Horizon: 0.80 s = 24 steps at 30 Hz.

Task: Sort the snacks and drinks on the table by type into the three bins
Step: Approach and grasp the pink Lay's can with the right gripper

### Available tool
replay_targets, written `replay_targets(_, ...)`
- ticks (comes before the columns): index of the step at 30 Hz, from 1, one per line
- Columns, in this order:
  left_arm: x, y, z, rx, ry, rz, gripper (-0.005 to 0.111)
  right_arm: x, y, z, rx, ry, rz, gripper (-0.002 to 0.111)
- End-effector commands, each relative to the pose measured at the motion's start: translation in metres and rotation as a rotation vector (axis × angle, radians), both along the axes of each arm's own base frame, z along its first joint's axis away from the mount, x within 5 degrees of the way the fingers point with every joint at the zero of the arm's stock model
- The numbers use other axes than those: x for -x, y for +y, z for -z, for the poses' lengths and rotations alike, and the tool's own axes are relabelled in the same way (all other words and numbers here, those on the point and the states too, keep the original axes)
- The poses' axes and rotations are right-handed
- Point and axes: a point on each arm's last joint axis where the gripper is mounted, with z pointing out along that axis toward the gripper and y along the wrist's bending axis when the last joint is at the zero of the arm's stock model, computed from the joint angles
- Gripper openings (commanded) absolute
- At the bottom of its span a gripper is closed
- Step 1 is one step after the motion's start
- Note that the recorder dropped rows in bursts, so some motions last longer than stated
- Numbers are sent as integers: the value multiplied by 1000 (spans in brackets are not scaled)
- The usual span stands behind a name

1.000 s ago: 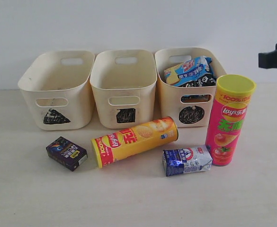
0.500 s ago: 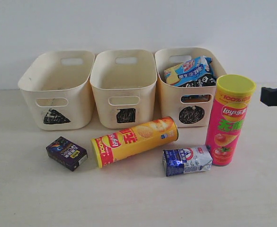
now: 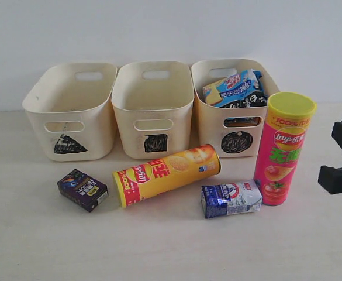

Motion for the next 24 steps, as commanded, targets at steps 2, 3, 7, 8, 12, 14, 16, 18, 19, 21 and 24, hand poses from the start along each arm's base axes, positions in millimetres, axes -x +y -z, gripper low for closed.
replay_targets(2,0,0,-2,9,-15,-2,4,-1,3,8,32,52,-28,29)
replay_targets(3,0,0,-2,9,-15,-2,4,-3,4,11,26,70,-26,42)
replay_targets(7,0,0,-2,9,-15,-2,4,-15,7,24,-61,116,7,102)
replay_targets(8,0,0,-2,9,-15,-2,4,-18,8,27,-50,124,9,104)
replay_targets(12,0,0,-2,9,-15,-2,4,-31,13,42,-19,153,11,104)
replay_targets(14,0,0,-2,9,-15,-2,4,-39,16,46,-10,158,13,104)
replay_targets(16,0,0,-2,9,-15,-2,4,-49,21,49,5,161,0,104)
replay_targets(18,0,0,-2,9,-15,-2,4,-56,25,50,17,168,-10,104)
replay_targets(19,0,0,-2,9,-15,-2,4,-61,27,50,19,167,-13,104)
replay_targets(21,0,0,-2,9,-15,-2,4,-68,30,52,21,174,-12,104)
replay_targets(24,0,0,-2,9,-15,-2,4,-77,33,54,22,171,-11,104)
